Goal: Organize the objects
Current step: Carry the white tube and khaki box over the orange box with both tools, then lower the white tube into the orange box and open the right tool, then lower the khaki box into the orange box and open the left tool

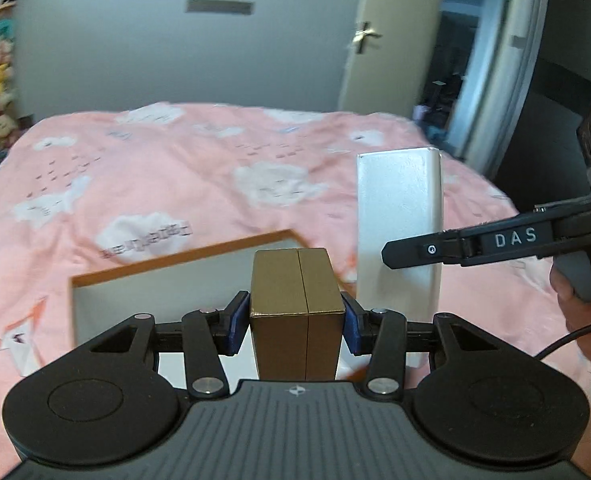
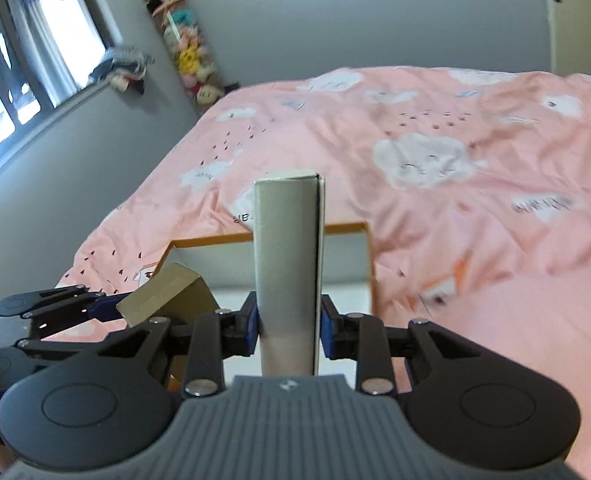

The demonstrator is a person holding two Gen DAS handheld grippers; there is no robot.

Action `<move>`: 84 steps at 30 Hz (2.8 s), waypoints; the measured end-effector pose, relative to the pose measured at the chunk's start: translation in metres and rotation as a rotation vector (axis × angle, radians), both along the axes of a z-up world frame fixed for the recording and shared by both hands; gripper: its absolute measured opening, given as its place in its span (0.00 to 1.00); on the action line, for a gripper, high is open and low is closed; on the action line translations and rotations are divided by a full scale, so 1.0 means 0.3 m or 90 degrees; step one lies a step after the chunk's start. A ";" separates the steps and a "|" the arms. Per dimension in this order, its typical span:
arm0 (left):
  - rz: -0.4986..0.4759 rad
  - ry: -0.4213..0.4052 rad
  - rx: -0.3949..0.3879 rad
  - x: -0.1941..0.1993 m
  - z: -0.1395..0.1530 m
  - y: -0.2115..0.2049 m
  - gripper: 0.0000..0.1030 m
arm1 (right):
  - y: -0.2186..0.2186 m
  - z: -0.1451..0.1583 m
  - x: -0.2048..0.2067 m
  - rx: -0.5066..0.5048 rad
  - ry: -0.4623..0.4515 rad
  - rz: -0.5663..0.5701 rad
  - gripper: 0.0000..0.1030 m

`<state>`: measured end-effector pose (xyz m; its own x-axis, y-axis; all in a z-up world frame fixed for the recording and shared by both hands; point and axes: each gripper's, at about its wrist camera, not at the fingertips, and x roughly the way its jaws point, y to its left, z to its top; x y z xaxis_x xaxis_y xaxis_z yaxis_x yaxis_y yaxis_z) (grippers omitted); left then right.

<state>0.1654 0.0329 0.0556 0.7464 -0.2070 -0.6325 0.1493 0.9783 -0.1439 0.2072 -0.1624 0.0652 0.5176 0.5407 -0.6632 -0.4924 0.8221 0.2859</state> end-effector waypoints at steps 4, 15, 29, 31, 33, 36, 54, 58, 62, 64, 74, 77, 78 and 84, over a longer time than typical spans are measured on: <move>0.020 0.046 0.013 0.095 -0.066 0.064 0.51 | 0.176 -0.099 0.172 -0.083 0.078 0.025 0.30; 0.009 0.139 0.033 0.176 -0.226 0.173 0.51 | 0.417 -0.440 0.381 -0.328 0.188 0.021 0.30; -0.014 0.165 0.056 0.224 -0.302 0.192 0.52 | 0.480 -0.503 0.446 -0.406 0.169 0.010 0.39; -0.015 0.168 0.056 0.224 -0.306 0.195 0.52 | 0.470 -0.481 0.445 -0.390 0.174 0.016 0.41; -0.017 0.169 0.056 0.224 -0.309 0.197 0.52 | 0.459 -0.459 0.440 -0.371 0.182 0.022 0.41; -0.019 0.171 0.054 0.222 -0.310 0.198 0.52 | 0.460 -0.437 0.420 -0.339 0.193 0.029 0.34; -0.015 0.191 0.107 0.217 -0.321 0.208 0.52 | 0.531 -0.524 0.340 -0.247 0.288 0.134 0.13; -0.020 0.195 0.106 0.217 -0.328 0.209 0.52 | 0.508 -0.543 0.365 -0.255 0.276 0.106 0.06; -0.023 0.196 0.105 0.221 -0.331 0.206 0.52 | 0.479 -0.545 0.394 -0.247 0.269 0.078 0.06; -0.025 0.195 0.105 0.223 -0.335 0.201 0.52 | 0.463 -0.546 0.420 -0.242 0.263 0.056 0.06; -0.063 0.215 0.063 0.233 -0.335 0.177 0.52 | 0.392 -0.525 0.464 -0.244 0.226 0.020 0.04; -0.085 0.224 0.075 0.238 -0.335 0.158 0.52 | 0.387 -0.477 0.419 -0.227 0.202 0.062 0.11; -0.090 0.228 0.078 0.241 -0.340 0.151 0.52 | 0.377 -0.461 0.401 -0.222 0.199 0.074 0.11; -0.160 0.249 0.070 0.267 -0.362 0.090 0.52 | 0.352 -0.414 0.354 -0.187 0.210 0.095 0.17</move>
<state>0.2456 0.0600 -0.0531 0.3824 -0.2675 -0.8844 0.3388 0.9311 -0.1351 0.3133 -0.0568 -0.0591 0.1836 0.3577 -0.9156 -0.5337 0.8185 0.2128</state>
